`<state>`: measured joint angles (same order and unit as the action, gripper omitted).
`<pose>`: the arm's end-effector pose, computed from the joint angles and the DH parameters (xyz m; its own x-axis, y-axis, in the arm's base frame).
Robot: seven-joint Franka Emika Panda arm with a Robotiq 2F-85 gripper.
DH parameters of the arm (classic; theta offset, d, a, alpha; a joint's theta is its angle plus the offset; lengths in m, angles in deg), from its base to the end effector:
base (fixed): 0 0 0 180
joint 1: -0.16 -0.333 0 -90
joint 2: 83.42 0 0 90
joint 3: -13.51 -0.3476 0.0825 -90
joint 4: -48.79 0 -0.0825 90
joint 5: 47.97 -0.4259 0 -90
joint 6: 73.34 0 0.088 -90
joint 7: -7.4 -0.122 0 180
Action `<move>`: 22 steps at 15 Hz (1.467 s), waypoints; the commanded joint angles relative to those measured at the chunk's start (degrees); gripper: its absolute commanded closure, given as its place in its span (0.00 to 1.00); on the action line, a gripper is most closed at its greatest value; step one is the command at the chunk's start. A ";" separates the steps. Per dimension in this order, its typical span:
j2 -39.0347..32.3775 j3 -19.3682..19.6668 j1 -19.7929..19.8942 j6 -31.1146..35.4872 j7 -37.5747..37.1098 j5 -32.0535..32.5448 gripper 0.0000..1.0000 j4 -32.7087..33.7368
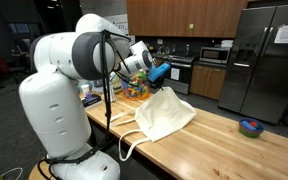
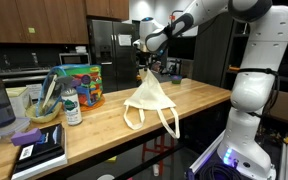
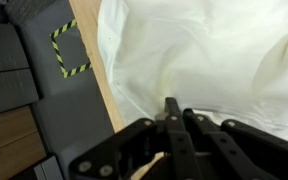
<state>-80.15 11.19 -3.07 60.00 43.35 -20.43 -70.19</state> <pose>0.6027 0.0457 0.4876 0.5484 0.8342 -0.0579 0.7501 -0.4601 0.4751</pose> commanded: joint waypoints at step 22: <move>-23.69 -1.82 -1.49 -33.57 17.66 -10.78 0.99 65.72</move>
<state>-101.39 9.42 -3.56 30.12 60.37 -32.32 -10.48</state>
